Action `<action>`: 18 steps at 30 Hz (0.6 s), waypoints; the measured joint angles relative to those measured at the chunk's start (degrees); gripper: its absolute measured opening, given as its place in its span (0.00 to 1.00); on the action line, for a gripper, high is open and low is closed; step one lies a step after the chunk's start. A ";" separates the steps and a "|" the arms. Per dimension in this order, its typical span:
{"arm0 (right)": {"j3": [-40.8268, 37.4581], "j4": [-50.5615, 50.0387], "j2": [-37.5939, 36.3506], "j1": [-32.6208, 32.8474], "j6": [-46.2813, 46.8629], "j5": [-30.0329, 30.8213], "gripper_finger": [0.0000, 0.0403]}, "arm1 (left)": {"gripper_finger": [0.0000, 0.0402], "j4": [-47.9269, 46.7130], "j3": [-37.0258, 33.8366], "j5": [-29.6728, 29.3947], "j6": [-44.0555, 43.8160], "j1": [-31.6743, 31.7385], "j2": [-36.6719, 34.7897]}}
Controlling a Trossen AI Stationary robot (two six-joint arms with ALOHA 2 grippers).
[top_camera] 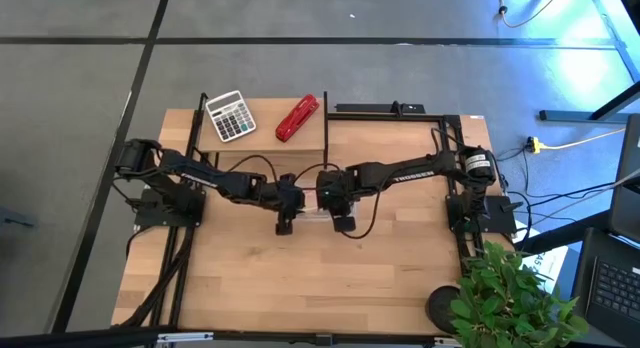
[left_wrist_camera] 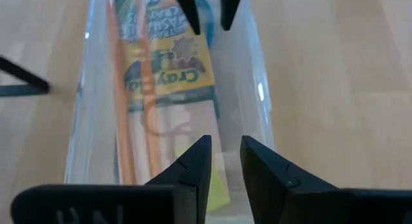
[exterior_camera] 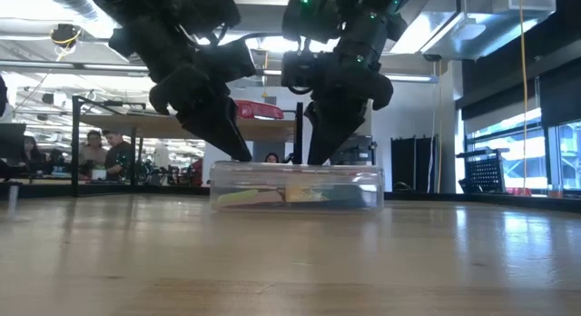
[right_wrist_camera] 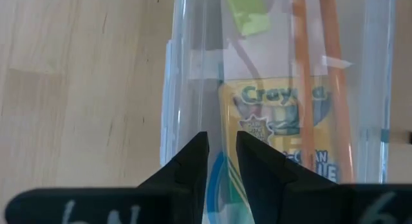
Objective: Pack school essentials
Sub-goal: Close the supply box
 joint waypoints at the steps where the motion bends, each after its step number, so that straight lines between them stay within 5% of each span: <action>1: 0.00 0.06 0.01 0.00 0.01 -0.02 0.22 | 0.19 0.14 0.02 0.84 0.11 0.02 0.12; 18: -0.08 0.82 0.05 -0.07 0.01 0.15 0.22 | 0.19 3.17 0.22 2.85 5.88 -0.79 -0.39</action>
